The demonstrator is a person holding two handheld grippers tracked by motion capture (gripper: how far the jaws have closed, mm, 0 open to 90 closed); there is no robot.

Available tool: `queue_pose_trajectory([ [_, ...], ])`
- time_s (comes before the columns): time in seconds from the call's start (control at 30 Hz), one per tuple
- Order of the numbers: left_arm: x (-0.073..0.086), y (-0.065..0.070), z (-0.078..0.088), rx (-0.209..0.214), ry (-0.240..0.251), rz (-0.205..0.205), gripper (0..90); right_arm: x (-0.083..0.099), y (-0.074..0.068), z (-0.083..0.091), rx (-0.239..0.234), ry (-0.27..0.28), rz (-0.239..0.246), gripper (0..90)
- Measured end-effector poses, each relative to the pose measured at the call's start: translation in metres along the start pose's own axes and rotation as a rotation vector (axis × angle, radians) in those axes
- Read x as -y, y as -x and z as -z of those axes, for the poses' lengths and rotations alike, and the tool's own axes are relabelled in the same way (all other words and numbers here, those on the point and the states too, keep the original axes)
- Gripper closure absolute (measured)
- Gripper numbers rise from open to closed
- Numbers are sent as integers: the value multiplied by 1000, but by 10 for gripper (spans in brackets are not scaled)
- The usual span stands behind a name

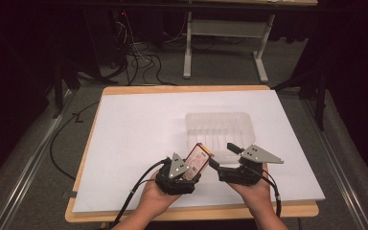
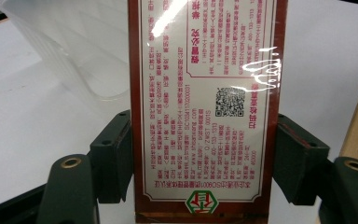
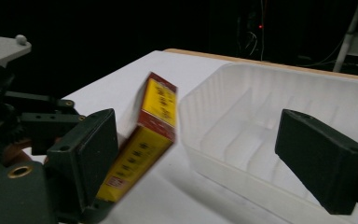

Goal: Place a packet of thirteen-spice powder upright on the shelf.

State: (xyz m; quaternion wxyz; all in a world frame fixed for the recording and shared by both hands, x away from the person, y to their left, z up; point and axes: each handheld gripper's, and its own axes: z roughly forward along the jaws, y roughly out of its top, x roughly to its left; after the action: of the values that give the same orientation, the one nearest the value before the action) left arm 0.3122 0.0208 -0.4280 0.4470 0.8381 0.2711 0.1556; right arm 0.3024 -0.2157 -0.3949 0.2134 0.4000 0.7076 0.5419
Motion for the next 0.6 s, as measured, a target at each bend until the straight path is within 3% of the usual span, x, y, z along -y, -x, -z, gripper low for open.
queue_pose_trajectory([
  [0.1,1,5,-3,4,-5,-4,325,2,-7,-6,-8,-17,8,133],
  [0.43,2,8,-8,1,-11,-21,325,10,-12,-19,-32,-74,-44,154],
  [0.6,5,9,-9,-6,-21,-31,325,17,-12,-24,-52,-97,-62,212],
])
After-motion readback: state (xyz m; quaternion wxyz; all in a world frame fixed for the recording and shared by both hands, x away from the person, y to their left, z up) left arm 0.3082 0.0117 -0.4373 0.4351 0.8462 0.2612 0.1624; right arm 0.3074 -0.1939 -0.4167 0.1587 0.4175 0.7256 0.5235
